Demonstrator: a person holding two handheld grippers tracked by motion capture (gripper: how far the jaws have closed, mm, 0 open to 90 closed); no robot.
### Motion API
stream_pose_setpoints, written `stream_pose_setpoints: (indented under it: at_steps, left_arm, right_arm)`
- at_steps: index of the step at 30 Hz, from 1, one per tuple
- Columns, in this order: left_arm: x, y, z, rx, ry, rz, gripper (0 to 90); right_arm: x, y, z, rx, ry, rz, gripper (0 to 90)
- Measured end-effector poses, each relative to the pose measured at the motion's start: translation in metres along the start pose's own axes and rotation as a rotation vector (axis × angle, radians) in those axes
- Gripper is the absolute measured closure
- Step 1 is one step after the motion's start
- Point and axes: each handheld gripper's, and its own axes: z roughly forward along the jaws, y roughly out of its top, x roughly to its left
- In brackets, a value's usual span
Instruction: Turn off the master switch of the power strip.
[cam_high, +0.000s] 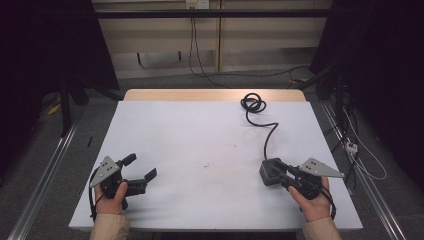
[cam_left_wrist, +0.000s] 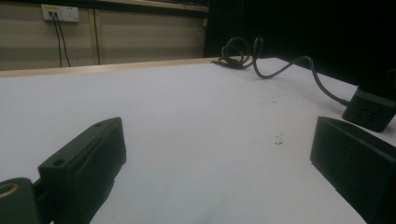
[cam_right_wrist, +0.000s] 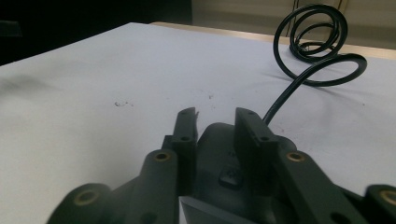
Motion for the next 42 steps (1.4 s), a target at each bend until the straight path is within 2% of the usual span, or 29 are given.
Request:
stream_pose_setpoints:
  at_steps: [7,10,13,22,32,42]
  left_arm:
    - [-0.0002,0.0001,0.0001,0.001,-0.002,0.003,3.1]
    - [-0.0001,0.0001,-0.0002,0.0,-0.002,0.0,3.0]
    - [0.0002,-0.0001,-0.0004,0.001,-0.001,-0.001,3.0]
    - [0.0003,-0.0001,-0.0004,0.002,-0.002,-0.001,3.0]
    - [0.0006,-0.0001,-0.0005,0.002,-0.001,0.001,3.1]
    - [0.001,-0.0004,-0.0005,0.002,-0.001,-0.001,3.0]
  right_arm:
    - [-0.0008,0.0008,0.0001,0.002,0.013,0.022,52.3]
    - [-0.0004,0.0008,0.0009,0.005,0.018,0.016,46.8]
    - [-0.0002,0.0017,0.0016,0.009,0.023,0.02,36.7]
    - [-0.0016,0.002,0.0023,0.028,0.01,0.021,17.8]
    - [-0.0043,-0.0005,0.0018,0.046,0.022,0.001,8.4]
    - [-0.008,-0.0039,-0.0003,0.054,0.026,-0.013,6.6]
